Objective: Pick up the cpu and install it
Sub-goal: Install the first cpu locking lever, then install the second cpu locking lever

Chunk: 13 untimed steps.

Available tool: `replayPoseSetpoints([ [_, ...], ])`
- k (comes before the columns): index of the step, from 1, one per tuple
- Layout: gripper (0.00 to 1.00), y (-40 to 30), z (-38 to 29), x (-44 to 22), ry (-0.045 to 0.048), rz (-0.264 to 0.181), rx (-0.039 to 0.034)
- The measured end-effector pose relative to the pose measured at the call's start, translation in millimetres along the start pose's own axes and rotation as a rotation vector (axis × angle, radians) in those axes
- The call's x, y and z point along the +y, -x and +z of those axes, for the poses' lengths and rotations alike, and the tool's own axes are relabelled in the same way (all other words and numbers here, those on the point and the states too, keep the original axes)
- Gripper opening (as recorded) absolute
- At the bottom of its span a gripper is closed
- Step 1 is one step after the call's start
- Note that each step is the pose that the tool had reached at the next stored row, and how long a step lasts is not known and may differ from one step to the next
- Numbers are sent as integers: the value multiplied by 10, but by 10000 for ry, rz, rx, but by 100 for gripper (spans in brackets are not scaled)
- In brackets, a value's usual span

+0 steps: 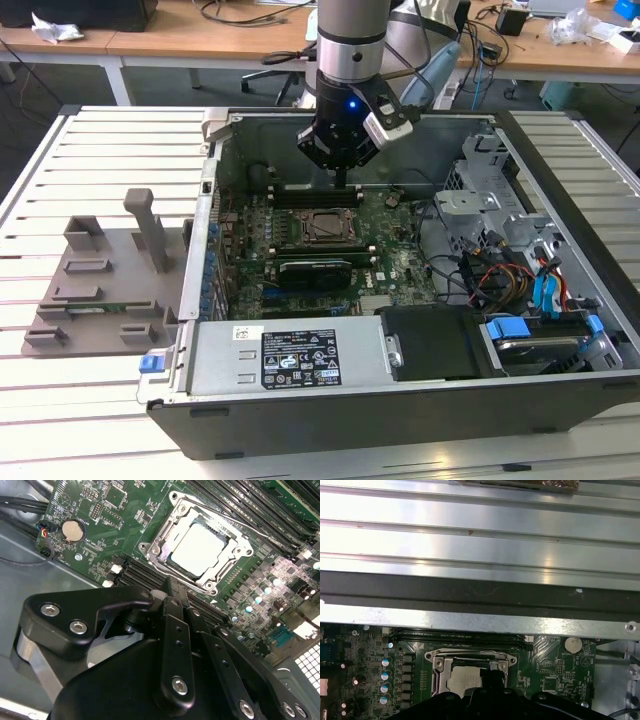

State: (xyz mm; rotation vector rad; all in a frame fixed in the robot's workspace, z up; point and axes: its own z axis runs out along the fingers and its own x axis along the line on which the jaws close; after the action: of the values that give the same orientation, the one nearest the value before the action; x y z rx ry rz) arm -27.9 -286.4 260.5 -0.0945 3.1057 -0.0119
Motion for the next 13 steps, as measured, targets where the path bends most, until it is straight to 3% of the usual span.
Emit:
replayPoseSetpoints([
  [6, 11, 0, -2, -7, -2, -2, 2],
  [13, 11, -6, -1, -99, -1, 0, 0],
])
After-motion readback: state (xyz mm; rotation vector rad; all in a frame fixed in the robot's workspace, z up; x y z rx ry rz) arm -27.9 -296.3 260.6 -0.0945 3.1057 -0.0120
